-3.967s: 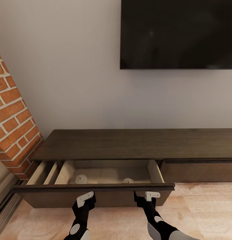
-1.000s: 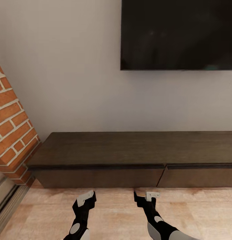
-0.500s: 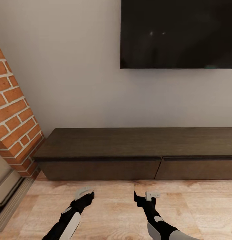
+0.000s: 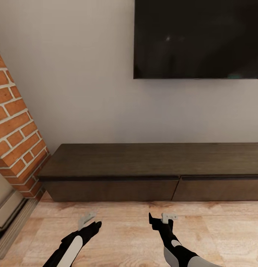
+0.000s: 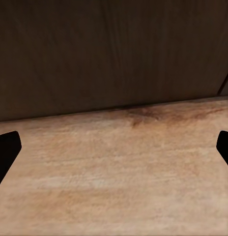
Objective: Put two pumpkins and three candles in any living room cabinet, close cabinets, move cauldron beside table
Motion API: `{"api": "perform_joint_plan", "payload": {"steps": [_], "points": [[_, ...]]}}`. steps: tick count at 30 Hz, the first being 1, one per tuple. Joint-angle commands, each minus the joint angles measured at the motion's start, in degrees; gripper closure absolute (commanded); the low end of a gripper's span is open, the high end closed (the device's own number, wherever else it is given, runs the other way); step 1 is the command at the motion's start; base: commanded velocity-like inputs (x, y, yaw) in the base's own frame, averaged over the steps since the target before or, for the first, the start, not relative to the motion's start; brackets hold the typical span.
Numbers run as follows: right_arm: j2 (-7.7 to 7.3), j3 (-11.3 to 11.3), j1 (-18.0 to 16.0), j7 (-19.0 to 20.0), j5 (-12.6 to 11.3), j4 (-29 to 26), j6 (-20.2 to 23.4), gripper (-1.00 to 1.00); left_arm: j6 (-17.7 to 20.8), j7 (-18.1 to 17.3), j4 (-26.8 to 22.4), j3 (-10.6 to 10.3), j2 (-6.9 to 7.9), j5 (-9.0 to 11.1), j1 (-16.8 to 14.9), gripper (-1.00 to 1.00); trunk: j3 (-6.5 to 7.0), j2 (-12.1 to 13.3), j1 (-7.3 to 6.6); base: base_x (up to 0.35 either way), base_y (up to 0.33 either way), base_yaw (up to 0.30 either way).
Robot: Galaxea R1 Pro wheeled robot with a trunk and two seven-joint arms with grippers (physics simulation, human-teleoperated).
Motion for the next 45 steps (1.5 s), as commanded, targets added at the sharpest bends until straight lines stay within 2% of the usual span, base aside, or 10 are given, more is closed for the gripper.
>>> {"api": "perform_joint_plan", "payload": {"steps": [1, 4, 8, 11, 17, 25, 35, 45], "points": [[0.00, 0.41, -0.04, -0.41, -0.27, -0.01, -0.04, -1.00, 0.06, 0.55, 0.16, -0.20, 0.09, 0.58, -0.03, -1.00, 0.14, 0.39, -0.24, 0.000, 0.000, 0.000], [0.01, 0.30, -0.04, -0.46, -0.41, -0.14, 1.37, -1.00, 0.04, 0.50, 1.59, -0.09, 0.09, 0.79, -0.03, -1.00, 0.67, 1.60, -0.89, 0.000, 0.000, 0.000], [0.08, 0.14, -0.04, -0.54, -0.53, -0.27, 8.08, -1.00, 0.03, 0.24, 3.71, -0.07, 0.08, 2.11, -0.03, -1.00, 1.39, 3.20, -1.77, 0.000, 0.000, 0.000], [0.07, 0.12, -0.04, -0.52, -0.50, -0.34, 9.67, -1.00, -0.04, -0.10, 5.65, -0.04, 0.05, 2.44, -0.03, -1.00, 1.93, 4.41, -2.43, 0.000, 0.000, 0.000], [0.07, 0.20, -0.04, -0.55, -0.18, -0.42, 10.08, -1.00, -0.19, -0.37, 7.48, -0.07, 0.04, 2.38, -0.03, -1.00, 3.01, 6.81, -3.75, 0.000, 0.000, 0.000], [0.07, 0.16, -0.04, -0.46, -0.16, -0.45, 10.08, -1.00, -0.40, -0.33, 7.67, -0.08, 0.09, 2.41, -0.03, -1.00, 4.44, 10.02, -5.51, -0.159, 0.000, 0.000], [0.07, 0.41, -0.04, -0.71, 0.23, -0.44, 10.74, -1.00, -0.50, -0.31, 7.86, -0.17, 0.09, 2.42, -0.03, -1.00, 6.24, 14.03, -7.70, -0.019, 0.000, 0.000], [0.09, 0.32, -0.04, -0.61, -0.10, -0.38, 10.87, -1.00, -0.59, -0.31, 7.86, -0.16, 0.12, 2.43, -0.03, -1.00, 8.03, 18.04, -9.90, -0.216, 0.000, 0.000]]}}
